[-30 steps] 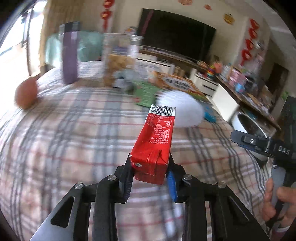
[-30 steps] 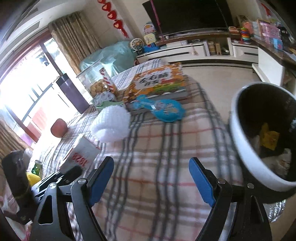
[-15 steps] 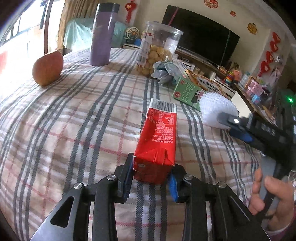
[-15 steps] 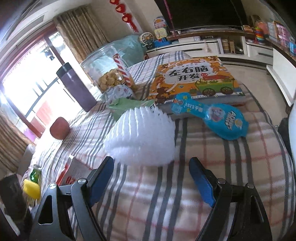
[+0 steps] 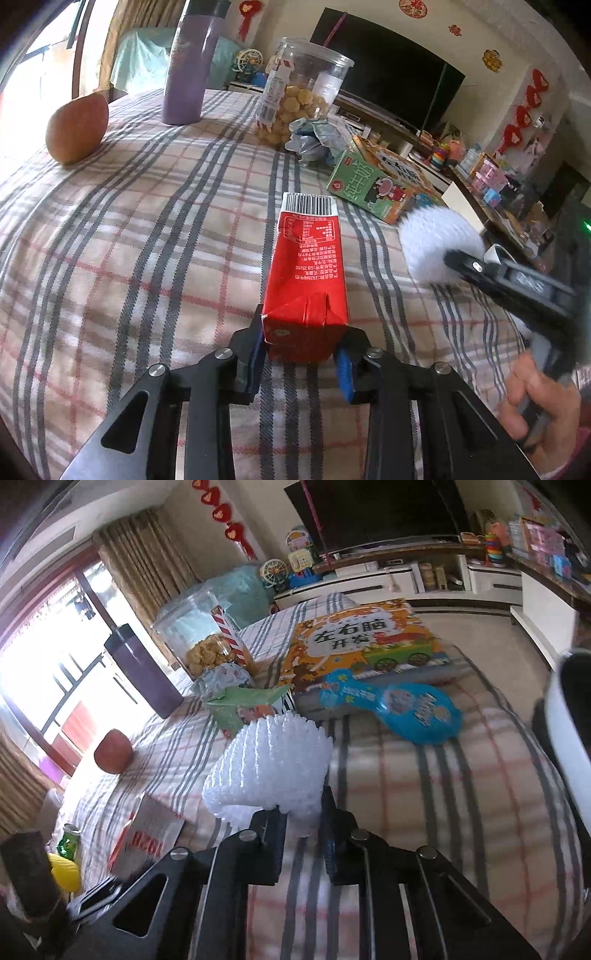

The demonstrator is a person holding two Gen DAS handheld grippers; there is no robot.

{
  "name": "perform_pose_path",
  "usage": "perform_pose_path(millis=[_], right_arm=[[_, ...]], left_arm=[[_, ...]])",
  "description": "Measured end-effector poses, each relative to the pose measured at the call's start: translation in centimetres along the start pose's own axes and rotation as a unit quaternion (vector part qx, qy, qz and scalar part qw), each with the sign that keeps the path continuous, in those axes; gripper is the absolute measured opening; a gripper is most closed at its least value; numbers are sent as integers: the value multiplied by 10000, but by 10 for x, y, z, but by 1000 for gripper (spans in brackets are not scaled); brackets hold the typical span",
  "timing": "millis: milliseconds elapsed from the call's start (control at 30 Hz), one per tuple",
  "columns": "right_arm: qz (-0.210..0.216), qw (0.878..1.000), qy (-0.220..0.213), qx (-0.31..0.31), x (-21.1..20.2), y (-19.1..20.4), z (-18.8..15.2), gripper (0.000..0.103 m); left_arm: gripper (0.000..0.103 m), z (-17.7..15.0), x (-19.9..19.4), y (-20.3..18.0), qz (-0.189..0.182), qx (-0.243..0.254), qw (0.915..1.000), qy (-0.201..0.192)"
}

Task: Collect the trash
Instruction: 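Grasp the red juice box with the left tool while the right tool grasps the white foam net, then carry the juice box and foam net over the bin with both tools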

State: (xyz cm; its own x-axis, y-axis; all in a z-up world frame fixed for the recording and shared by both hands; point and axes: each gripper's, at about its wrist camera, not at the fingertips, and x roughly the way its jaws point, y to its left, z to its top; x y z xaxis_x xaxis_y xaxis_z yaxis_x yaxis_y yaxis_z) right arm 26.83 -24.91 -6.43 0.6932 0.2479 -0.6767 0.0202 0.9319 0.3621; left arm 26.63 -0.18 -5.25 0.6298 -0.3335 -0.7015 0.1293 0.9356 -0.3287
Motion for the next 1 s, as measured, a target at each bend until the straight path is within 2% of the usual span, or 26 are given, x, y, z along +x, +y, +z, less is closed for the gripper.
perform_pose_path(millis=[167,500,1000], right_arm=[[29,10000,-58,-28,-40,-11,-21,15],[2,9997,-187,184,-89,-48,-43,15],[-226,9958,-719,524,-152,-101,-51,15]], left_arm=[[30,-5,-6,-11,88,247,9996,-81],[30,-25,-23,-62,-160,663,9977,61],[30,-31,-28,-150,-591,1621,9849,157]])
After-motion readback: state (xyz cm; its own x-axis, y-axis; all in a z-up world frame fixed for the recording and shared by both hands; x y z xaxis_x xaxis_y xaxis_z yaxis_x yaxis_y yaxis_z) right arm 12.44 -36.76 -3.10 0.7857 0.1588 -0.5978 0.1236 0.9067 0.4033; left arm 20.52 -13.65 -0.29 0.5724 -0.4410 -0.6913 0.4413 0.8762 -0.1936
